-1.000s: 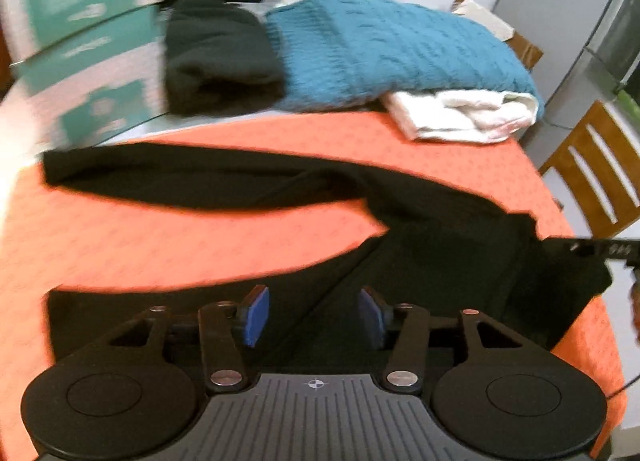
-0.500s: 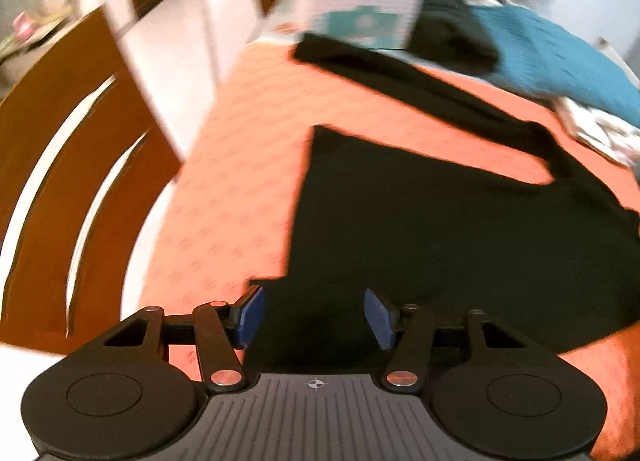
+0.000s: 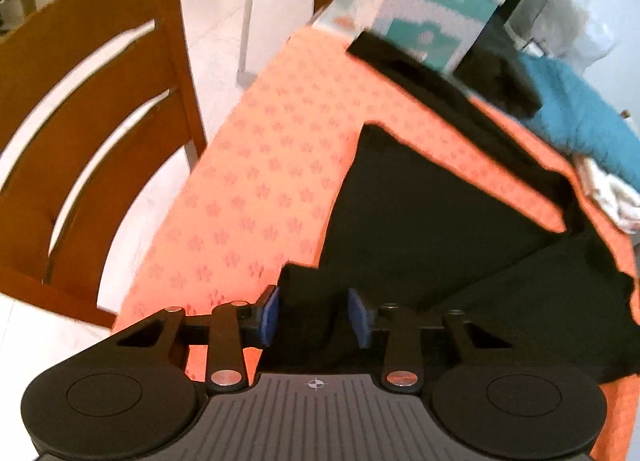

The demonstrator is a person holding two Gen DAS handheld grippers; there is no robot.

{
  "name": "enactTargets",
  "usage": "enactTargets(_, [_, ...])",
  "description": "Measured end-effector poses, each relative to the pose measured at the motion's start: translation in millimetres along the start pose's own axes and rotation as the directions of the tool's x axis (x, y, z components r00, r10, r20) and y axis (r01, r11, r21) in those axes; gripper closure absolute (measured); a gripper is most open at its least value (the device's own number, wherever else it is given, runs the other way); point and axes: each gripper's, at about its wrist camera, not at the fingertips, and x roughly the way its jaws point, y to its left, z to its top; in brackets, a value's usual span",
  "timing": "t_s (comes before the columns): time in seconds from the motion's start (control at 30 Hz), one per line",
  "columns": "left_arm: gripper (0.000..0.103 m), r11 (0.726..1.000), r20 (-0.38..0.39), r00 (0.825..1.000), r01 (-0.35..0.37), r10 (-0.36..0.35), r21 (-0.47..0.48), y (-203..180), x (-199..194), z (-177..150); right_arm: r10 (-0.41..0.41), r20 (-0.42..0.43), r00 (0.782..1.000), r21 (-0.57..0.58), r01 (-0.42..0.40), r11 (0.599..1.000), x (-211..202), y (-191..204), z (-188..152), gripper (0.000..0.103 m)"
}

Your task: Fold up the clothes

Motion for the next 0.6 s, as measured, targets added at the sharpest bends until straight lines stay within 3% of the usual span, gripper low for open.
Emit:
enactTargets(0.17, [0.039,0.987,0.000,1.000,0.020,-0.021,0.158,-11.1,-23.9,-3.5,0.000,-0.010,1.000,-0.028,0.000,1.000,2.1,6.0,-2.0,0.069])
enactTargets(0.3, [0.031,0.946,-0.041,0.998,0.054,-0.044,0.319,-26.6,-30.9,-21.5,0.004,-0.017,1.000,-0.073,-0.005,0.997,4.1,14.3,0.1,0.069])
enactTargets(0.47, [0.032,0.884,-0.067,0.994,-0.043,0.084,0.466,-38.6,-16.5,-45.5,0.010,-0.023,1.000,-0.131,-0.013,0.991,6.6,25.5,4.4,0.069])
enactTargets(0.5, [0.037,0.870,-0.060,0.993,-0.061,0.104,0.489,-39.7,-14.6,-49.9,0.014,-0.023,1.000,-0.143,-0.017,0.990,8.0,28.9,6.9,0.069])
enactTargets(0.53, [0.063,0.860,-0.053,0.992,-0.070,0.112,0.506,-40.4,-14.0,-52.2,0.017,-0.023,1.000,-0.155,-0.021,0.988,9.4,32.3,9.3,0.069])
enactTargets(0.6, [0.093,0.858,-0.056,0.996,-0.031,0.070,0.513,-39.4,-21.2,-47.3,0.021,-0.024,0.999,-0.173,-0.025,0.985,11.5,37.3,12.9,0.069])
